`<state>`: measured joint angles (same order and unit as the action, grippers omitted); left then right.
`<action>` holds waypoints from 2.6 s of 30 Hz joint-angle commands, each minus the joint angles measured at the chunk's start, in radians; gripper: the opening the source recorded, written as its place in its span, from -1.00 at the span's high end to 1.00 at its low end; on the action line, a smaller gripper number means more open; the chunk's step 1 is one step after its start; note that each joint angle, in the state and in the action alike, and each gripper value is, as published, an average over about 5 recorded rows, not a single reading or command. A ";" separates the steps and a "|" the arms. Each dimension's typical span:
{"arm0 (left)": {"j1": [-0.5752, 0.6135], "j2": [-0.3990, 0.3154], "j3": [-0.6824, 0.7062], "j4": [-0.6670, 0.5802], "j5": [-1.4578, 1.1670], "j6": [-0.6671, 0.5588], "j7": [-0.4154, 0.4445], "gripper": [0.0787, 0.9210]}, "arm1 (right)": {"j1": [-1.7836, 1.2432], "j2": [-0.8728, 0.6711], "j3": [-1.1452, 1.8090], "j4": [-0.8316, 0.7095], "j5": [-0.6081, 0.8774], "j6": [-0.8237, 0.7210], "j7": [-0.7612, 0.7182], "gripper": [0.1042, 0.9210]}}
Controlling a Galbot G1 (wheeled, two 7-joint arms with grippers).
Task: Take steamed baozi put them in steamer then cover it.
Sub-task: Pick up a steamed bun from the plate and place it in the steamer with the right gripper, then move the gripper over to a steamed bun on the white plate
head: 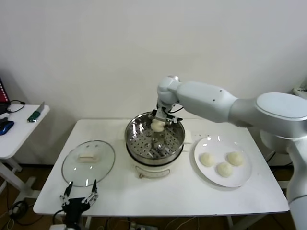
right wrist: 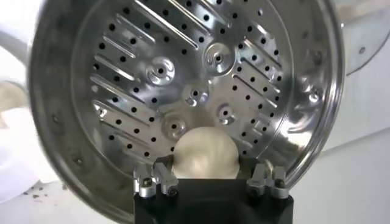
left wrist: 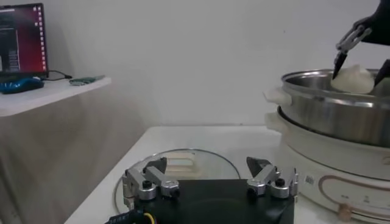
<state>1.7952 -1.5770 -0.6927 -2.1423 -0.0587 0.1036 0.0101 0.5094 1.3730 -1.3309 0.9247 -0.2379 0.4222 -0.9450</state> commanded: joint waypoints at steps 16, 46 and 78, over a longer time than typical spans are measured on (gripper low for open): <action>0.009 -0.008 0.006 0.001 0.007 -0.008 -0.004 -0.77 | -0.064 0.053 0.045 -0.109 -0.026 0.048 -0.003 -0.74; 0.000 -0.011 0.013 -0.004 0.024 -0.012 -0.009 -0.77 | 0.299 -0.736 -0.366 0.425 0.746 -0.625 -0.068 -0.76; 0.004 -0.012 0.005 0.017 0.031 -0.015 -0.009 -0.77 | -0.290 -0.525 0.050 0.135 0.546 -0.711 0.041 -0.76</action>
<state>1.7982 -1.5896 -0.6876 -2.1270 -0.0267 0.0887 0.0009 0.2950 0.7723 -1.3382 1.1555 0.3287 -0.2718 -0.9148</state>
